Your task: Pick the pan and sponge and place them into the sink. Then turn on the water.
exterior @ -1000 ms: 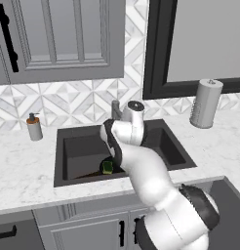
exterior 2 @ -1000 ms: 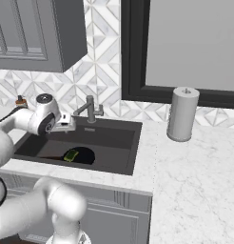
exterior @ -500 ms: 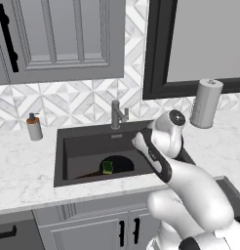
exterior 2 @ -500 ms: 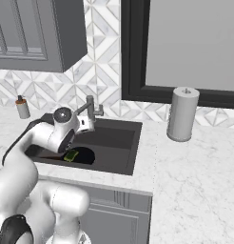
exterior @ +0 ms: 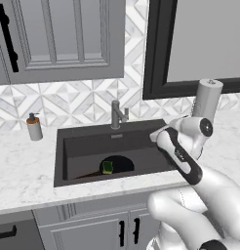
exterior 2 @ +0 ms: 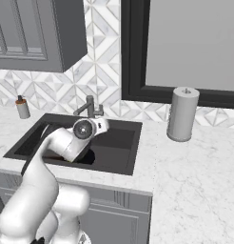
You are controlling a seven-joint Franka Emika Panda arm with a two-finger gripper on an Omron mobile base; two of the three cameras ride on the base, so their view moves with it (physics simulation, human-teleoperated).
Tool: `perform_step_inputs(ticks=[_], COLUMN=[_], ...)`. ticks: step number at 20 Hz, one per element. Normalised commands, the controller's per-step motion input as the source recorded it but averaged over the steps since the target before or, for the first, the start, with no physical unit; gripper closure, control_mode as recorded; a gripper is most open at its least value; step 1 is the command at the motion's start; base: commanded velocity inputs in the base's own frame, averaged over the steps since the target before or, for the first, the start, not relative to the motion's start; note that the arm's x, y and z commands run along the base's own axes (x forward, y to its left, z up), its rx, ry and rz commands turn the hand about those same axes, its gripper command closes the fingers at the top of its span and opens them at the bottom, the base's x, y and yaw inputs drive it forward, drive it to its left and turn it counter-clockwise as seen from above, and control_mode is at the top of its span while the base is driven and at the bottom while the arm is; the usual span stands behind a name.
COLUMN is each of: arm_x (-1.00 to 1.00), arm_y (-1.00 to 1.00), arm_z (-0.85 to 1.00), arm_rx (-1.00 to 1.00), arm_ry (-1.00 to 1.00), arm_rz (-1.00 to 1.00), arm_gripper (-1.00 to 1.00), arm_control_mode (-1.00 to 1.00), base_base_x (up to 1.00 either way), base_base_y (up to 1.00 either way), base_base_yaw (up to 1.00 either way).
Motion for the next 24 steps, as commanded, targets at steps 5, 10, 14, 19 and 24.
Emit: perform_step_inputs(ticks=[5,10,14,19,24], arm_x=[0.04,0.16,0.26,0.32,0.38], arm_y=[-0.24,-0.22,-0.21,0.0,0.0], arm_z=[0.02,0.08,0.03,0.0,0.0], arm_rx=[0.04,0.1,0.21,0.18,0.08], arm_ry=[-0.31,-0.22,-0.08,-0.05,-0.02], arm_rz=[0.02,0.0,0.03,0.02,0.0], arm_gripper=[-1.0,-1.0,-1.0,-1.0,-1.0], arm_control_mode=[-1.0,-1.0,-1.0,-1.0,-1.0], base_base_x=[0.0,0.0,0.0,0.0,0.0], base_base_y=[0.0,0.0,0.0,0.0,0.0], base_base_yaw=[0.0,0.0,0.0,0.0,0.0])
